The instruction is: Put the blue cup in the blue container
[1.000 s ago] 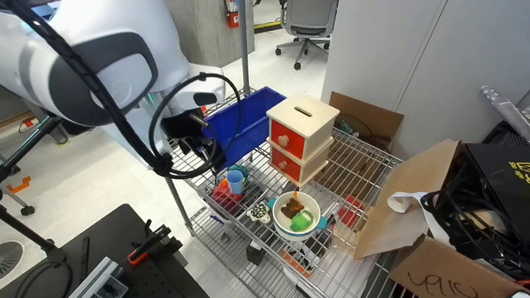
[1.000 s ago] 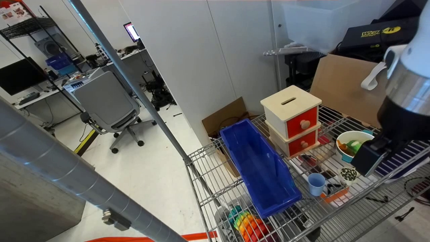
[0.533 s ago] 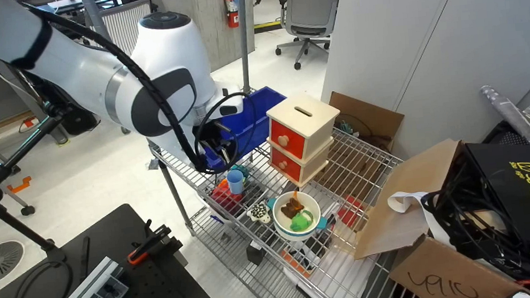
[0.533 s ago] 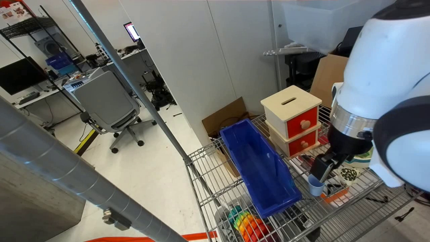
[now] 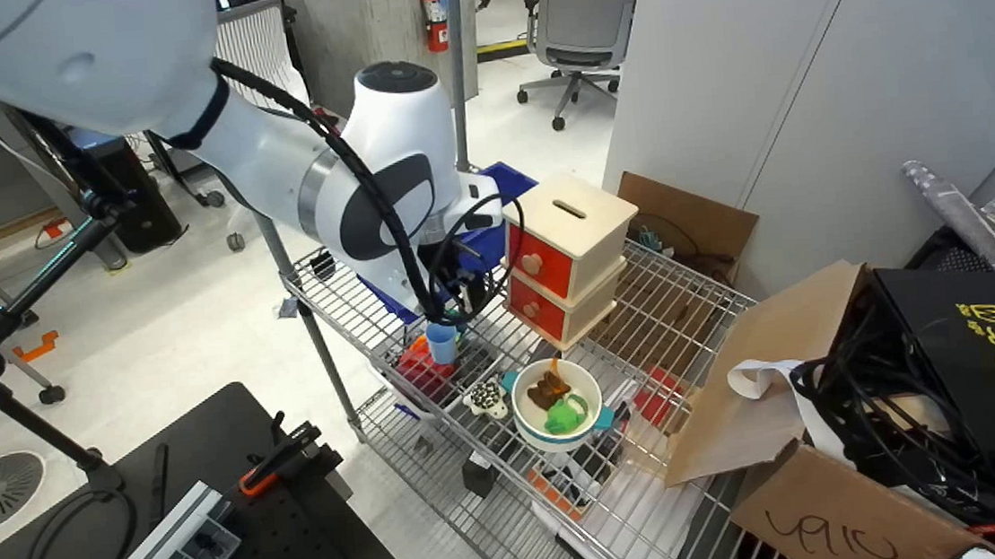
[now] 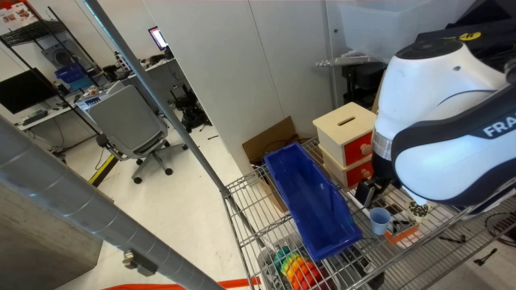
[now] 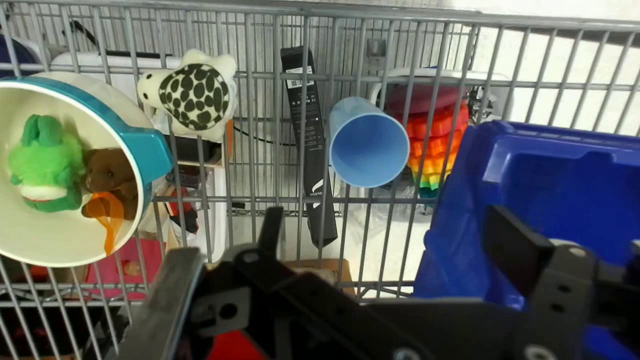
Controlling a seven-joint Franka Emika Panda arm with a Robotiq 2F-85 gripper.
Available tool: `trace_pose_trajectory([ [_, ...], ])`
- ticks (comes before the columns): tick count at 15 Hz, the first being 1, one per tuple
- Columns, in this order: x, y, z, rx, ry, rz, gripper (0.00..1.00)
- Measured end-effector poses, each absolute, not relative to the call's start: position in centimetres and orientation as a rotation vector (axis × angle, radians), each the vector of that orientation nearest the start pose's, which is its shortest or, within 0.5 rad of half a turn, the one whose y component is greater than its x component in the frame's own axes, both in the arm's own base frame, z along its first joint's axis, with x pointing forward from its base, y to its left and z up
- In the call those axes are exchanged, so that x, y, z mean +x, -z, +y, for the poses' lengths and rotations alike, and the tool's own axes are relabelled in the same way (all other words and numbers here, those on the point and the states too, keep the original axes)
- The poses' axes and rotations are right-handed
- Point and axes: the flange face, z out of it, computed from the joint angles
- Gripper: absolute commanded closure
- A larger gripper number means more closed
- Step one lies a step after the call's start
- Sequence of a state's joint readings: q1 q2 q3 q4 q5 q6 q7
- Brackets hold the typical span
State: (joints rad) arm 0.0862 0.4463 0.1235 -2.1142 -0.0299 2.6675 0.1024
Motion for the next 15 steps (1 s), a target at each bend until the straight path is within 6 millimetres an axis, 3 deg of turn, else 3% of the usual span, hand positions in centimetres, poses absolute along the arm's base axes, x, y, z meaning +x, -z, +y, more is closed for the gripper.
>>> trace_pose_trajectory([
  [8, 58.8, -15.5, 11.9, -3.111, -0.099, -0.17, 0.0],
  [15, 59.1, -13.5, 12.8, -3.113, -0.214, -0.193, 0.0],
])
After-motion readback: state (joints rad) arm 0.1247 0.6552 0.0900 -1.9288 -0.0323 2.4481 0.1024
